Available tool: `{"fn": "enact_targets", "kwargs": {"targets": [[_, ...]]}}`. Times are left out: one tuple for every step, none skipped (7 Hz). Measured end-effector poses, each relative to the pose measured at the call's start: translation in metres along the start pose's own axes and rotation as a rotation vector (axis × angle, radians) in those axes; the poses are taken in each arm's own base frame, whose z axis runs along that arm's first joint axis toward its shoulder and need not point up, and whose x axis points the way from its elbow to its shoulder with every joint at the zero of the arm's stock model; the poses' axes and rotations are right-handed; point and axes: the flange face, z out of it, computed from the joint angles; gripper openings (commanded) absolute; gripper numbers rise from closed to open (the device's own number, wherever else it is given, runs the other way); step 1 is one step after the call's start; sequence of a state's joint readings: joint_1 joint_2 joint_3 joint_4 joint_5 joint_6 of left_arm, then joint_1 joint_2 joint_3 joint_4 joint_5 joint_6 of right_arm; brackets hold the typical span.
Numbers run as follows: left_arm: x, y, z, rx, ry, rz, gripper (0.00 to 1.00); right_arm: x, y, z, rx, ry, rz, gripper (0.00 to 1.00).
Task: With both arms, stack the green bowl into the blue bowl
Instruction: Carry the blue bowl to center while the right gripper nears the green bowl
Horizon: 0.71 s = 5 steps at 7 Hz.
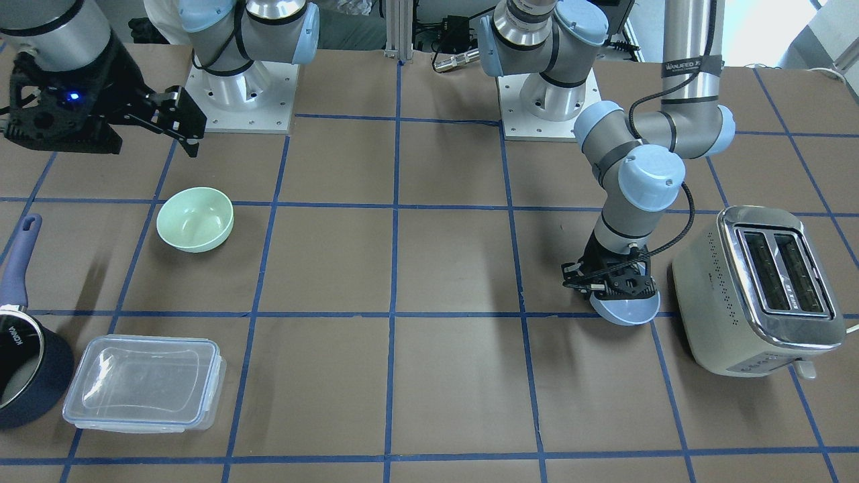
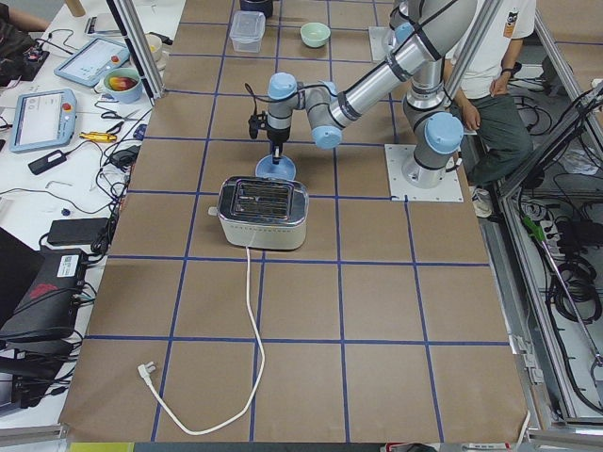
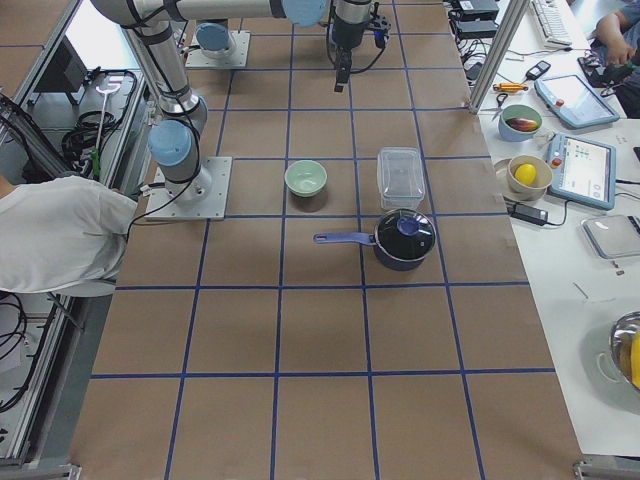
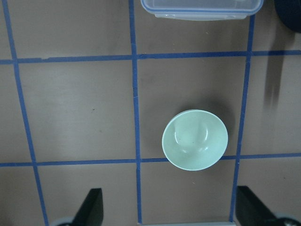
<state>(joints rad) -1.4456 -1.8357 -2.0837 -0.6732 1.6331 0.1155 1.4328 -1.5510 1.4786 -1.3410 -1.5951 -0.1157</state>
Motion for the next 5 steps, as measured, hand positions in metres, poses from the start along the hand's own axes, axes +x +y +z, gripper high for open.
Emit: {"fn": "enact_targets", "kwargs": {"targets": [[0.050, -0.008, -0.018, 0.011, 0.004, -0.011, 0.04, 0.038, -0.002, 0.016, -0.038, -0.017, -0.002, 1.00], [0.109, -0.019, -0.041, 0.016, 0.016, -0.046, 0.04, 0.071, -0.005, 0.035, -0.060, -0.035, -0.007, 1.00], [0.164, -0.025, -0.063, 0.019, 0.031, -0.090, 0.04, 0.099, -0.005, 0.059, -0.069, -0.052, -0.017, 1.00], [0.220, -0.023, -0.079, 0.024, 0.050, -0.132, 0.04, 0.115, -0.003, 0.083, -0.066, -0.060, -0.033, 1.00], [0.264, -0.013, -0.083, 0.021, 0.061, -0.159, 0.03, 0.124, -0.002, 0.108, -0.050, -0.060, -0.050, 1.00]]}}
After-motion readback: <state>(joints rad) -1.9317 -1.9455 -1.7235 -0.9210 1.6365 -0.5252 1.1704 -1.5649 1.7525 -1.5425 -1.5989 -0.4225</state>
